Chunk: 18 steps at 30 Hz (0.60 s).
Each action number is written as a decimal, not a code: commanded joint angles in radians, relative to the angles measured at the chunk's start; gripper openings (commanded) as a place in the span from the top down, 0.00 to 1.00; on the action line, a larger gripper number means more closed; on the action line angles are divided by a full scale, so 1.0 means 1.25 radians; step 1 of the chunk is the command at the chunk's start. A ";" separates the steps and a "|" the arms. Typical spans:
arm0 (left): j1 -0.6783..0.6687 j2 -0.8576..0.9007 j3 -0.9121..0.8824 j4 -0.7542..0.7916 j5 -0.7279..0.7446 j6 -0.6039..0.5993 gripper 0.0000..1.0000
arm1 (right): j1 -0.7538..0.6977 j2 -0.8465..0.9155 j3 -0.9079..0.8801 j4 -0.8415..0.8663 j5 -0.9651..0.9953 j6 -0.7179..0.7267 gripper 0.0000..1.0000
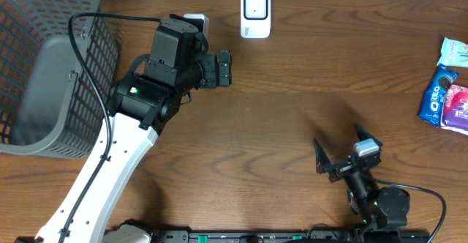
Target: Scan the item barcode
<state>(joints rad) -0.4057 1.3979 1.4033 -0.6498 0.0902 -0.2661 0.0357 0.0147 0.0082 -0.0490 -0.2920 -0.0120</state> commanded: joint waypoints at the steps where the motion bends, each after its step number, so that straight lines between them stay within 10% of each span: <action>1: 0.003 0.002 0.015 -0.001 -0.010 -0.004 0.02 | -0.016 -0.008 -0.002 -0.007 0.064 -0.010 0.01; 18: 0.003 0.002 0.015 -0.001 -0.010 -0.004 0.02 | -0.033 -0.008 -0.002 -0.021 0.167 -0.041 0.01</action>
<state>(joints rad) -0.4057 1.3979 1.4033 -0.6502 0.0902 -0.2661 0.0017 0.0143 0.0082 -0.0631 -0.1600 -0.0700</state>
